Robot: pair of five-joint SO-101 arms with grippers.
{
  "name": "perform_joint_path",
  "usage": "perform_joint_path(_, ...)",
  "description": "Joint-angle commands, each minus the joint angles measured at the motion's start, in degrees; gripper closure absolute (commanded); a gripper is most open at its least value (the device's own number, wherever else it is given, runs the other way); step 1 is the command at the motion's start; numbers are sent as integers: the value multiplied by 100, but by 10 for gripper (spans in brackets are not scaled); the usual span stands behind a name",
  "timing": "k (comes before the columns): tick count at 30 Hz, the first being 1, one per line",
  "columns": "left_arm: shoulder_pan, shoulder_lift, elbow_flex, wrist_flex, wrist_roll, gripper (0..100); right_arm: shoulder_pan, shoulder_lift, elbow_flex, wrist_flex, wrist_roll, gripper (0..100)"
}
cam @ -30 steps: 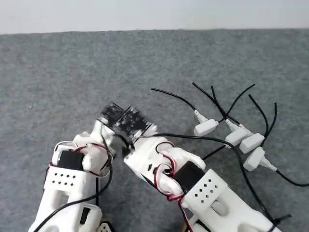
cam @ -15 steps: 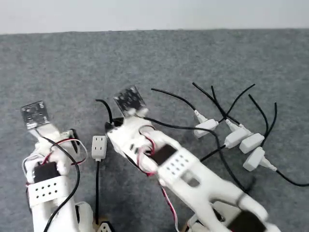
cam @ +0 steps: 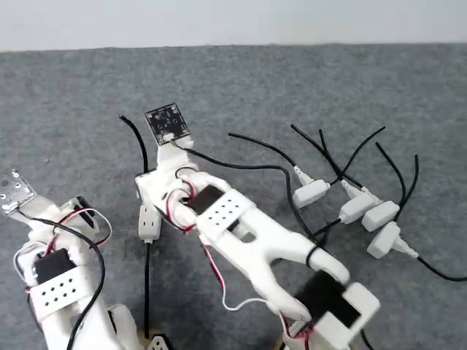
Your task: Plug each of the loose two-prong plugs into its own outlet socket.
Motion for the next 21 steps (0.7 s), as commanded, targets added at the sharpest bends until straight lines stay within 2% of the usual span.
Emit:
perform_joint_path(1,-35,-53,-295,-158,79,865,-92,171,-765,303,-211,991)
perform_joint_path(5,-26,-53,-277,-158,70,865,-84,435,-1081,655,-229,991)
perform_joint_path(21,44,-53,-259,-158,62,865,-4,725,-1081,822,-466,991)
